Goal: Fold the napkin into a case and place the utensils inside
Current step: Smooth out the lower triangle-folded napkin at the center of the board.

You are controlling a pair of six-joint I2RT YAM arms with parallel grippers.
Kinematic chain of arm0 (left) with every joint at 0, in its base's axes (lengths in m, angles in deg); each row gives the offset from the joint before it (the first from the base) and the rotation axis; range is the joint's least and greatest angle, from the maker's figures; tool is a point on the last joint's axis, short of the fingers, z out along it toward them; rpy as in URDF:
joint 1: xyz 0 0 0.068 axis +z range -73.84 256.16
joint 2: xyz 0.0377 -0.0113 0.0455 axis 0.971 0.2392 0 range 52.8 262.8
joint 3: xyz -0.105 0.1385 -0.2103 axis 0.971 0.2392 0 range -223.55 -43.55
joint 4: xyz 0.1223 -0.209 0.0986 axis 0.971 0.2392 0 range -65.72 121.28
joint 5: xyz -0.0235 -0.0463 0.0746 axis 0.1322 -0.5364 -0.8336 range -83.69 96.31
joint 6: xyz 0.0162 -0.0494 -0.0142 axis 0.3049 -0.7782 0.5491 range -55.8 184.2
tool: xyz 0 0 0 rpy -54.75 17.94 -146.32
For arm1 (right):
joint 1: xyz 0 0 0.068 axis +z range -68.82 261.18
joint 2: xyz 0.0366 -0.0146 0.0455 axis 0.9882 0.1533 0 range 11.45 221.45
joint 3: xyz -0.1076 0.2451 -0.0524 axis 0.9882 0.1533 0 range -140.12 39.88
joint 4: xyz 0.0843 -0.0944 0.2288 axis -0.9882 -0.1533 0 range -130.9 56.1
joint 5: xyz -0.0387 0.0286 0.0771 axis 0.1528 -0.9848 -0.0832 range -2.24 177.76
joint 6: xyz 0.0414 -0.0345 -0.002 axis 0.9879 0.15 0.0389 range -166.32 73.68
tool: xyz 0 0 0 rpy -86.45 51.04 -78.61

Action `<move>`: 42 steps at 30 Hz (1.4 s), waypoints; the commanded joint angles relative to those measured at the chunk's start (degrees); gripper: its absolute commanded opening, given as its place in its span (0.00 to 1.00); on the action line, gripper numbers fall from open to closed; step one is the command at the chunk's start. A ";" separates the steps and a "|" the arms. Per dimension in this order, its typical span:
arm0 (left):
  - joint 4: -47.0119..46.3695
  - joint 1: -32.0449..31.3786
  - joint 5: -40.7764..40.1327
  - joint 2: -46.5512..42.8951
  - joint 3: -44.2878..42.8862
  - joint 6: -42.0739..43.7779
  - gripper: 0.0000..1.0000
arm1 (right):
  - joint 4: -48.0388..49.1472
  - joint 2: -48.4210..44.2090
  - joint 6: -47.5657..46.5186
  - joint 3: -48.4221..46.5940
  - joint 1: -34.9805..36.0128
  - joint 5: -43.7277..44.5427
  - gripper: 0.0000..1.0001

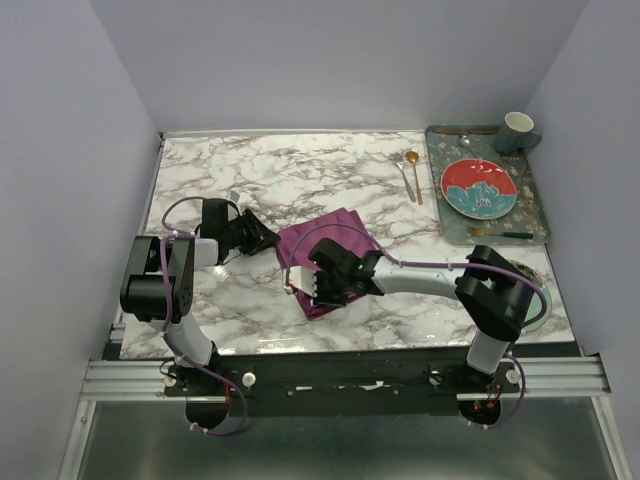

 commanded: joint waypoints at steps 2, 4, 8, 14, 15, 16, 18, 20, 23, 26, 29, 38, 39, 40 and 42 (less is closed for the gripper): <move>-0.06 -0.38 -1.75 -0.30 -0.94 0.27 0.33 | 0.97 -1.16 -0.66 1.49 0.54 -0.62 0.01; 2.05 -0.38 -3.24 -2.14 -1.47 2.37 0.24 | 0.97 -1.69 -0.66 2.01 0.46 -0.45 0.01; 5.91 -0.38 -5.35 -5.83 -1.74 5.27 0.00 | 0.97 -3.10 -0.93 2.80 0.54 -0.01 0.01; 10.91 -0.55 -8.08 -9.62 -2.17 9.50 0.00 | 0.70 -4.42 -1.10 3.60 0.54 -0.27 0.01; 12.15 -0.64 -8.86 -9.10 -2.61 10.72 0.00 | 0.70 -3.98 -1.10 3.69 0.46 -0.36 0.01; 13.21 -0.64 -9.13 -8.75 -2.70 10.91 0.00 | 0.62 -3.72 -1.10 3.60 0.54 -0.45 0.01; 14.44 -0.64 -9.92 -8.48 -2.44 11.70 0.19 | 0.70 -3.19 -1.28 3.77 0.46 -0.71 0.01; 15.76 -0.55 -10.71 -8.65 -2.44 12.49 0.37 | 0.70 -2.31 -1.28 3.69 0.54 -1.49 0.01; 16.29 0.67 -10.46 -8.83 -3.32 13.46 0.47 | 0.01 -0.82 -0.41 2.37 0.54 -2.90 0.01; 17.69 1.03 -8.26 -9.97 -5.50 18.17 0.52 | -2.72 -0.81 0.47 -0.34 0.54 -3.17 0.18; 21.02 1.12 -2.67 -11.72 -8.23 28.86 0.55 | -4.65 -4.92 1.70 -0.18 0.11 -1.68 0.43; 30.68 -0.55 13.27 -23.06 -7.80 61.51 0.56 | -13.27 -18.65 11.61 4.03 -14.54 -4.65 0.54; 32.01 -1.77 13.02 -23.94 -7.37 64.41 0.53 | -13.79 -19.27 13.03 4.73 -16.31 -5.10 0.54; 33.33 -3.35 12.75 -25.77 -7.01 69.13 0.53 | -14.67 -20.23 14.26 5.79 -18.16 -5.54 0.53; 36.50 -10.02 11.35 -27.45 -5.17 73.64 0.50 | -15.29 -20.06 17.26 6.50 -23.52 -6.42 0.51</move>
